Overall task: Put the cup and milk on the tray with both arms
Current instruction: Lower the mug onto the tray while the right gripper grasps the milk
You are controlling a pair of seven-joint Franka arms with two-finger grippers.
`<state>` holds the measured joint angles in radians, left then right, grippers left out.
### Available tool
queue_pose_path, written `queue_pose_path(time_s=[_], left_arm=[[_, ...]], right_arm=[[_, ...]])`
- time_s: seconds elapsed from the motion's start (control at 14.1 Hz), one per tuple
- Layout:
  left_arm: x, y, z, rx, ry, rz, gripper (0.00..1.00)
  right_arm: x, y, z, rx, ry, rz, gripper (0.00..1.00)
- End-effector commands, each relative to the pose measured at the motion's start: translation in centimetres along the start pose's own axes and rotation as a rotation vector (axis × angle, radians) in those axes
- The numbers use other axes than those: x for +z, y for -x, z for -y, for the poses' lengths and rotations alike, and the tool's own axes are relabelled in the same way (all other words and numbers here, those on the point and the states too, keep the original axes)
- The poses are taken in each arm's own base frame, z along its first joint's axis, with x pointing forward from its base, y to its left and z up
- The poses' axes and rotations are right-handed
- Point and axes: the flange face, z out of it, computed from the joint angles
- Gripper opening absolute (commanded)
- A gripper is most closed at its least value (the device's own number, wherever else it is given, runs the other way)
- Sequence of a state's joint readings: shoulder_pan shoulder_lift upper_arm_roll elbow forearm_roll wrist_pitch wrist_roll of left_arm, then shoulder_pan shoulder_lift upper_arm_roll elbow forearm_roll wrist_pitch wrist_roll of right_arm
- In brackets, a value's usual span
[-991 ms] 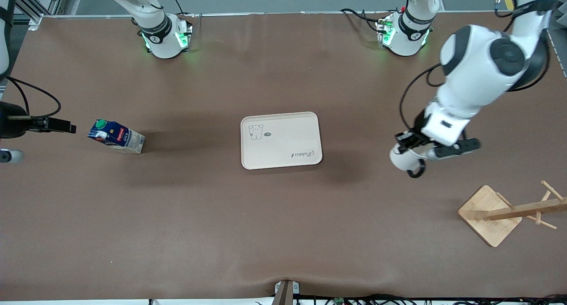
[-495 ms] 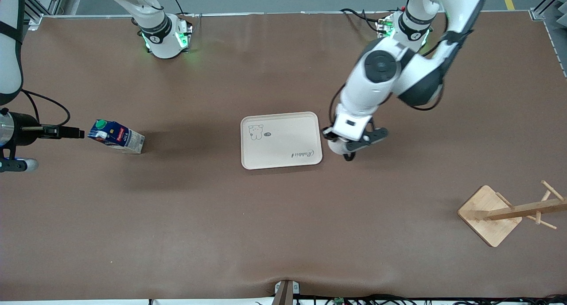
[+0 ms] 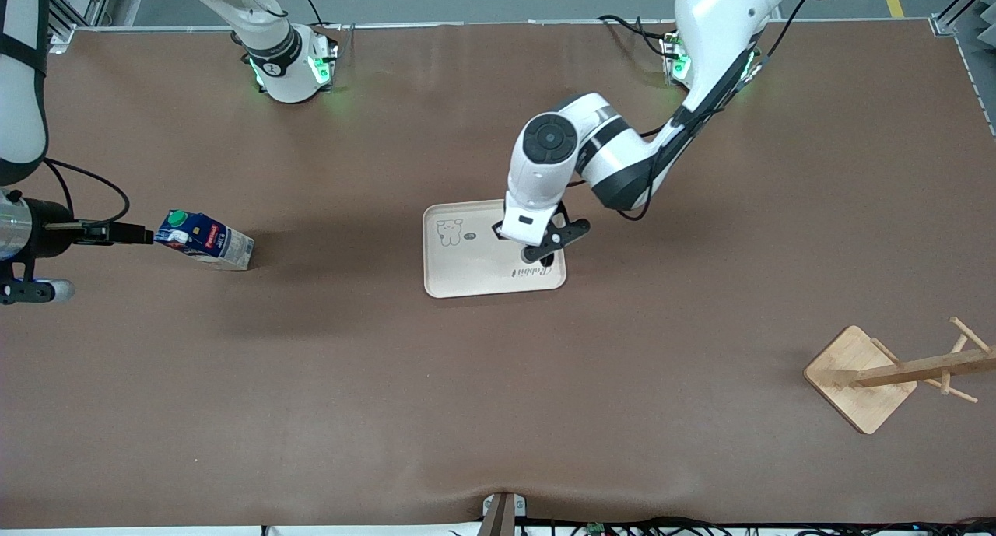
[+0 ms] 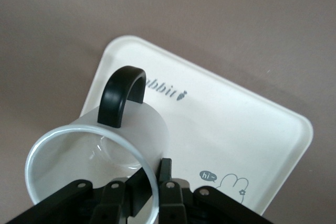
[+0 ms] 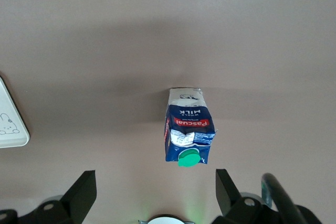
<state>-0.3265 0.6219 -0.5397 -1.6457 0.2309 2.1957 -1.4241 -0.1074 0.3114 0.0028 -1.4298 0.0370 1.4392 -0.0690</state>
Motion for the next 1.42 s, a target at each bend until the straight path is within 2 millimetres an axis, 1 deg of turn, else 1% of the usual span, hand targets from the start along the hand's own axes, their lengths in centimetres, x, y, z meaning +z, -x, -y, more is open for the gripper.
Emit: queue_pose_path(time_s=[0.0,0.07,0.21,0.35,0.5,0.57,0.64,0.71,0.85,0.92,0.99,1.06,1.13,1.2,1.27,1.34], left_arm=[[1.2,0.6,-0.8,-0.020,-0.020,0.000,0.00],[1.8,1.3,-1.0,-0.027,-0.027,0.005,0.00],[2.8,1.8,-0.7,-0.039,-0.045,0.011,0.00],[3.9,1.9,-0.3,-0.043,-0.071,0.019,0.00],[4.6,1.7,0.0,-0.051,-0.088,0.012,0.00],[5.0,1.5,0.1,-0.053,-0.096,0.001,0.00],[5.3,1.2,0.2,-0.060,-0.102,-0.011,0.00],[5.9,1.5,0.2,-0.057,-0.112,-0.014,0.00],[6.4,1.5,0.2,-0.056,-0.120,-0.018,0.00],[6.4,1.6,0.2,-0.056,-0.121,-0.019,0.00],[6.4,1.5,0.2,-0.066,-0.120,-0.021,0.30],[6.2,1.5,0.2,-0.068,-0.117,-0.026,0.99],[5.6,1.4,-0.1,-0.068,-0.106,-0.030,1.00],[5.1,1.2,-0.2,-0.069,-0.098,-0.034,1.00],[3.9,1.0,-0.5,-0.071,-0.081,-0.044,1.00],[2.8,0.4,-0.6,-0.074,-0.069,-0.058,1.00]], right_arm=[[-0.6,0.4,-1.1,0.015,-0.027,0.000,1.00],[-0.3,0.6,-1.0,0.010,-0.030,0.020,1.00],[-0.5,1.2,-1.3,0.002,-0.030,0.044,1.00],[-0.1,1.0,-3.2,0.032,-0.040,0.028,1.00],[3.0,0.8,-3.4,0.045,-0.047,0.095,1.00],[4.2,0.6,-3.6,0.051,-0.049,0.119,1.00],[5.0,0.0,-3.8,0.049,-0.050,0.116,1.00],[6.1,-0.9,-4.0,0.041,-0.049,0.116,1.00],[6.4,-1.1,-3.7,0.038,-0.043,0.105,1.00],[7.0,-0.9,-3.7,0.039,-0.040,0.099,1.00],[8.1,-0.6,-3.6,0.038,-0.037,0.084,1.00],[9.2,0.4,-3.3,0.036,-0.029,0.064,1.00],[9.8,1.8,-2.6,0.032,-0.008,0.035,1.00],[10.4,2.7,-1.6,0.010,0.055,0.008,1.00],[10.8,3.3,-1.6,0.022,0.104,0.002,1.00],[11.3,3.5,-1.8,0.035,0.111,0.016,1.00]])
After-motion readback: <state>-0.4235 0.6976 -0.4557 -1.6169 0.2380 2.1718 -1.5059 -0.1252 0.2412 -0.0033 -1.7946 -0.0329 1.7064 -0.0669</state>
